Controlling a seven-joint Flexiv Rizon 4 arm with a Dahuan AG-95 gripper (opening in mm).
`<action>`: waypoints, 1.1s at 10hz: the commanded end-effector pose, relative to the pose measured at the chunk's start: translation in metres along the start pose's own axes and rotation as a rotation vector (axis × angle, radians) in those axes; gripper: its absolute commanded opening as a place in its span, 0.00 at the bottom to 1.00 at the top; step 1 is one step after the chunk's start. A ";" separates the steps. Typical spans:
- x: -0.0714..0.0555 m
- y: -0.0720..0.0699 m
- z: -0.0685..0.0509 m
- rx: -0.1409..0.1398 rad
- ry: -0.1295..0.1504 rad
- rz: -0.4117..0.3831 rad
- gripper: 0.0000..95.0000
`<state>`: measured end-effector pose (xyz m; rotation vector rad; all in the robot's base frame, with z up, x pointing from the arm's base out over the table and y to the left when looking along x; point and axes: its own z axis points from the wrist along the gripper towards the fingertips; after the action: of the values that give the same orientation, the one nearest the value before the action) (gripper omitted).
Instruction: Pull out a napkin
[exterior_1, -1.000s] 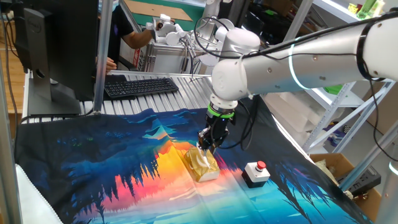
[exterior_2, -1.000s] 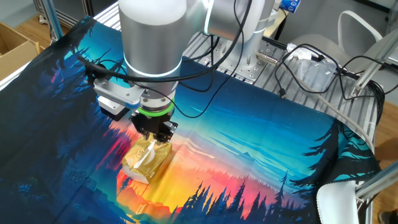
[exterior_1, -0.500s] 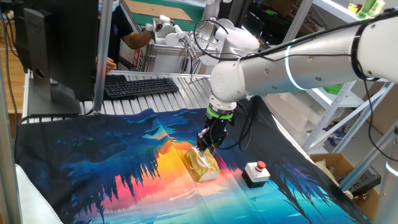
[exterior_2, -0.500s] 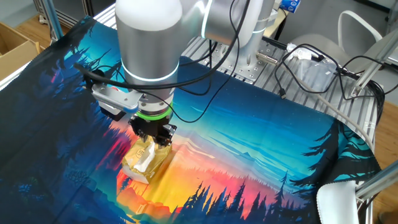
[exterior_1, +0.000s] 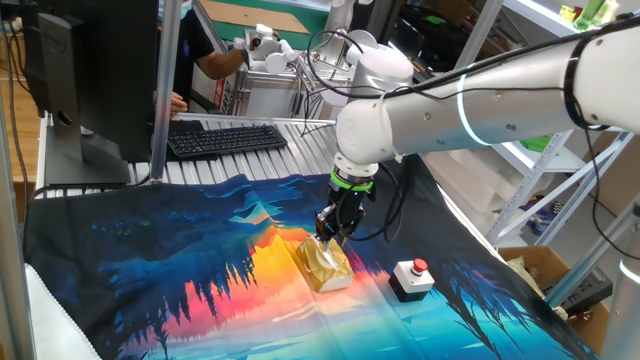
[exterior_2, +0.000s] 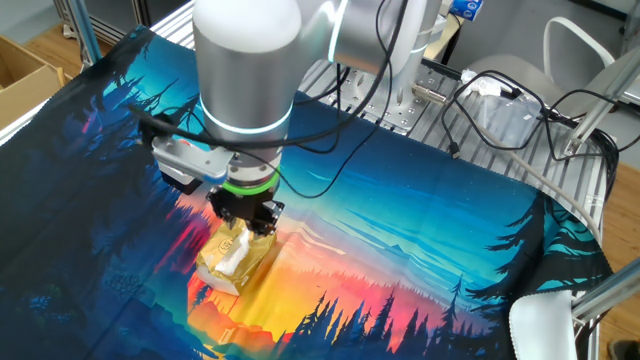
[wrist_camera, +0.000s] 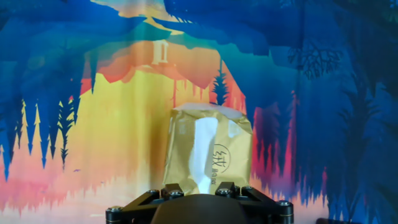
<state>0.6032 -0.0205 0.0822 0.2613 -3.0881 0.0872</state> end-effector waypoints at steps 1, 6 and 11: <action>-0.002 0.000 0.000 0.004 0.001 0.002 0.40; -0.011 0.004 0.003 0.006 -0.002 0.008 0.40; -0.014 0.006 0.010 0.006 -0.002 0.001 0.20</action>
<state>0.6156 -0.0108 0.0705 0.2586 -3.0910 0.0972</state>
